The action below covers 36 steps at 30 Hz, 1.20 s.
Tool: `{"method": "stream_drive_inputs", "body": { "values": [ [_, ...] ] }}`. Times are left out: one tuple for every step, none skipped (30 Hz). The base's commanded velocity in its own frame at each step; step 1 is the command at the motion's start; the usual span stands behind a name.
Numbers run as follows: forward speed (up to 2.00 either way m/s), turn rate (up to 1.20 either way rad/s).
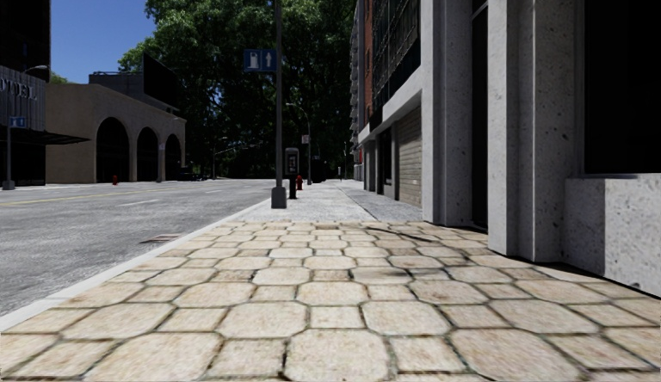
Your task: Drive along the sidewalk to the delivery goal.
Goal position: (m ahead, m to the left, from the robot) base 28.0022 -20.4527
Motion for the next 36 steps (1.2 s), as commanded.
{"method": "stream_drive_inputs", "body": {
  "values": [
    [1.97,0.0],
    [1.97,0.0],
    [1.97,0.0],
    [1.97,0.0],
    [1.97,0.0],
    [1.97,0.0],
    [1.97,0.0],
    [1.97,0.0],
    [1.97,0.0],
    [1.97,0.0],
    [1.97,0.0],
    [1.97,0.0],
    [1.97,0.0],
    [1.97,0.0],
    [1.97,0.0],
    [1.97,0.0],
    [1.97,0.0],
    [1.97,0.0],
    [1.97,0.0],
    [1.97,0.0],
    [1.97,0.0],
    [1.97,0.0],
    [1.97,0.0],
    [1.97,0.0],
    [1.97,0.0],
    [1.97,0.0],
    [1.97,0.0],
    [1.97,0.0],
    [1.97,0.0],
    [1.97,0.0],
    [1.97,0.0],
    [1.97,0.0],
    [1.97,0.0],
    [1.97,0.0],
    [1.97,0.0],
    [1.97,0.0]
  ]
}}
